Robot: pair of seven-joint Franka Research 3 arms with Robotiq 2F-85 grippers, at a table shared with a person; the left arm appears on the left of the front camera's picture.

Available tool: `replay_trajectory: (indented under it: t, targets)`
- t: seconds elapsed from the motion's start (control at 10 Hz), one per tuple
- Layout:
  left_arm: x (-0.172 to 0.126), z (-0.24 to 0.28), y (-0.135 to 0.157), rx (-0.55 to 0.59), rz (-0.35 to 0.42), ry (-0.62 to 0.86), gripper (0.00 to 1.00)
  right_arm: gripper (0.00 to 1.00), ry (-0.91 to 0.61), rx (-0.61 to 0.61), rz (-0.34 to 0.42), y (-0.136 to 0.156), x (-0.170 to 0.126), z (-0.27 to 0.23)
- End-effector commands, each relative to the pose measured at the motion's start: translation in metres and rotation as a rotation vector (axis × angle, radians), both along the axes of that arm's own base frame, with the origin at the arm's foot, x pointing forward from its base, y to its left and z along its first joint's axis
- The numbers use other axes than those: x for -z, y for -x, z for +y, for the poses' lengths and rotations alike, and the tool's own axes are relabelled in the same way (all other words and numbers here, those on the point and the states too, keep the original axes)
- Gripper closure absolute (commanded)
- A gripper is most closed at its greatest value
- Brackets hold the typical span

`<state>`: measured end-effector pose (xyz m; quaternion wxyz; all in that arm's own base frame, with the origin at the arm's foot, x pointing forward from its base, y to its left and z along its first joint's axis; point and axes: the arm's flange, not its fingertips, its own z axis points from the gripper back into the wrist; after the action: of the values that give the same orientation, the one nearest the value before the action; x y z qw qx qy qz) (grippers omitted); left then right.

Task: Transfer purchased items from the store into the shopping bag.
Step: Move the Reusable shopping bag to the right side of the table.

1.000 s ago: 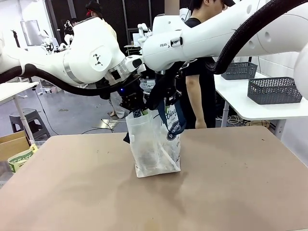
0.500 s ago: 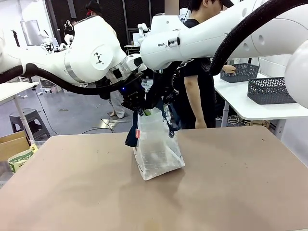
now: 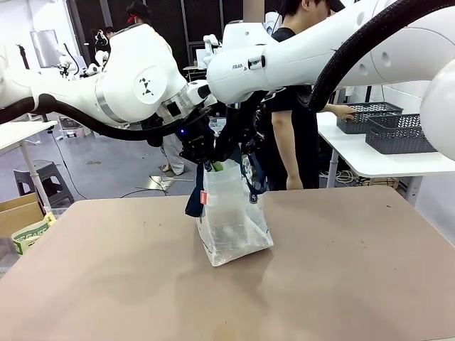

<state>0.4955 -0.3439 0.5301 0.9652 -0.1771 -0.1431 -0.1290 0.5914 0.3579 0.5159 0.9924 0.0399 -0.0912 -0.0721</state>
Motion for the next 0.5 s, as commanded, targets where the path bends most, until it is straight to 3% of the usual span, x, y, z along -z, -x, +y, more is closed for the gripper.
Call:
replay_trajectory:
  t: [0.0,0.3,0.4]
  targets:
    - [-0.0003,0.0008,0.0007,0.000,-0.001,-0.002,1.00,1.00,-0.001,0.000,-0.001,-0.0003,-0.0002,-0.0002]
    - [-0.0003,0.0008,0.0007,0.000,-0.001,-0.002,1.00,1.00,-0.001,0.000,-0.001,-0.0003,-0.0002,-0.0002]
    - [0.0000,0.0000,0.0000,0.000,0.000,0.000,0.91,1.00,0.000,0.000,0.000,0.0002,0.0001,0.0003]
